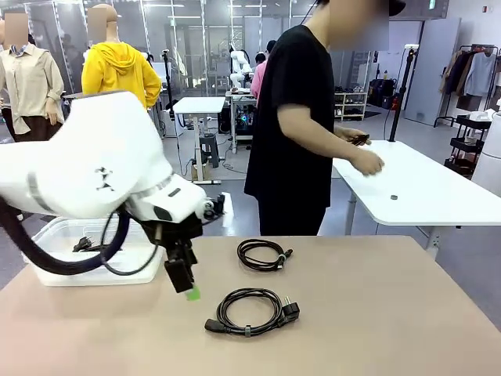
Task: Organize and store the cables.
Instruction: Place the Power Cable into the Organizing box.
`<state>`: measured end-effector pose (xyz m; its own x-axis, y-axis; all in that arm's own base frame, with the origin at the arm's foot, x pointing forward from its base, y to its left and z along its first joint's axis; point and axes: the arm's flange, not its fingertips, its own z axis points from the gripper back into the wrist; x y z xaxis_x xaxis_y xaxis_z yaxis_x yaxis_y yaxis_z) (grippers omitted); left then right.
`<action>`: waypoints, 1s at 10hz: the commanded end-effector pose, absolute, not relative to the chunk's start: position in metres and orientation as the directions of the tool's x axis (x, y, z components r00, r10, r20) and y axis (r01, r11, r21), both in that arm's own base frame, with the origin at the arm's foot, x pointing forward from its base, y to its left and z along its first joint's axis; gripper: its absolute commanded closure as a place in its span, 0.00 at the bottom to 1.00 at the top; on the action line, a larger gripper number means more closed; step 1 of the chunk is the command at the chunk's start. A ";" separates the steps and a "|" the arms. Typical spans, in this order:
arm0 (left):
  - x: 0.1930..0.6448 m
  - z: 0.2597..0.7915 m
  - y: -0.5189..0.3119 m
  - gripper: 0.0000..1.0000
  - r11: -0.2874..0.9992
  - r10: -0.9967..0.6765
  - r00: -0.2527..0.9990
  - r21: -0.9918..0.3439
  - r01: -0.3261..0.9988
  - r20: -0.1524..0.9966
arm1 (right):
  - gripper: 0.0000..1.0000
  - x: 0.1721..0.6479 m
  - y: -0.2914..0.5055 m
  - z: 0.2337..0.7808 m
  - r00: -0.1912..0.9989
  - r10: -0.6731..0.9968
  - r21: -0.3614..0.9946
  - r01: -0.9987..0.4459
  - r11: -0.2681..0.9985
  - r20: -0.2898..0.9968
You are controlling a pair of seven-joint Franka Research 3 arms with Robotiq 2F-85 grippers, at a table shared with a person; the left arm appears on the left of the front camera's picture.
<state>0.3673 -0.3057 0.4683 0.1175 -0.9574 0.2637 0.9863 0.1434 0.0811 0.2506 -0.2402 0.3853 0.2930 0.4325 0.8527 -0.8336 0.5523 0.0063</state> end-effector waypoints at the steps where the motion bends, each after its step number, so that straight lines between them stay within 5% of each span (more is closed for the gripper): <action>1: 0.377 0.465 -0.326 0.00 0.137 -0.961 0.110 0.095 0.986 0.253 | 0.00 0.238 -0.244 0.367 0.280 0.361 0.011 -0.803 0.596 0.890; 9: 0.378 0.458 -0.325 0.00 0.124 -0.961 0.103 0.068 0.990 0.258 | 0.00 0.237 -0.256 0.372 0.320 0.364 0.036 -0.791 0.610 0.875; 10: 0.379 0.446 -0.348 0.00 0.026 -0.982 0.009 0.088 0.996 0.190 | 0.00 0.237 -0.256 0.372 0.320 0.364 0.036 -0.791 0.610 0.875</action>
<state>0.3765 -0.3310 0.4537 0.0739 -0.9680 0.2398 0.9928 0.0942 0.0742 0.2396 -0.2551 0.3698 0.3380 0.3509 0.8733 -0.7830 0.6197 0.0541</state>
